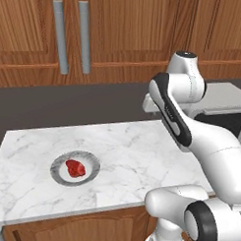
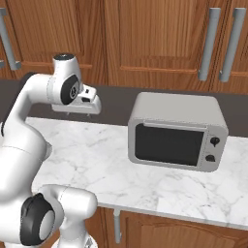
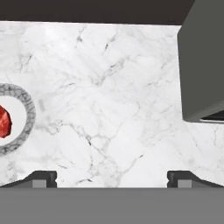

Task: Open the toaster oven door. Place the hotdog bun on the top rack in the toaster oven and place the steak on the bottom rack.

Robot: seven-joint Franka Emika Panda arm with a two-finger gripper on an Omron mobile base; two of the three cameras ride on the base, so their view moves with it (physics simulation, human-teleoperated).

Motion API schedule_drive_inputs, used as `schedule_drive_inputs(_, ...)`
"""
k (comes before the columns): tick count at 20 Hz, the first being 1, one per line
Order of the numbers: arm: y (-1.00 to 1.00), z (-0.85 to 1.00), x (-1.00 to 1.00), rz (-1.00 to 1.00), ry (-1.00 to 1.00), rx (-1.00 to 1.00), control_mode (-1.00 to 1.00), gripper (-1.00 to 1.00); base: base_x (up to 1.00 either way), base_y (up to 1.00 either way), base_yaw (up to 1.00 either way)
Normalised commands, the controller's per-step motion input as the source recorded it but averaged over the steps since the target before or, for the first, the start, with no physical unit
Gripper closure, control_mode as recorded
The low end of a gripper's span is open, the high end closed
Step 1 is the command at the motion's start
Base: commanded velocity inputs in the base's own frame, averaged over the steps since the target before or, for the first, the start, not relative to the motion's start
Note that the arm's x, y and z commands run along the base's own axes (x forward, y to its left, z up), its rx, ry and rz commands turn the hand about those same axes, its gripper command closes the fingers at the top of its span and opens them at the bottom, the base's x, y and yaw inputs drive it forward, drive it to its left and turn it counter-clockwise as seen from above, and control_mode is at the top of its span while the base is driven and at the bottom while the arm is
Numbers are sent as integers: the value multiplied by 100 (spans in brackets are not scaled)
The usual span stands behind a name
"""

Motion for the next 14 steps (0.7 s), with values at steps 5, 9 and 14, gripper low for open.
schedule_drive_inputs(5, -3, -4, -43, -1, -7, 8, -100, -100, 0, 0, 0)
schedule_drive_inputs(9, -18, 0, -42, -19, -4, 5, -100, -100, 0, 0, 0)
schedule_drive_inputs(14, -41, 0, -17, -48, 7, 10, -100, -100, 0, 0, 0)
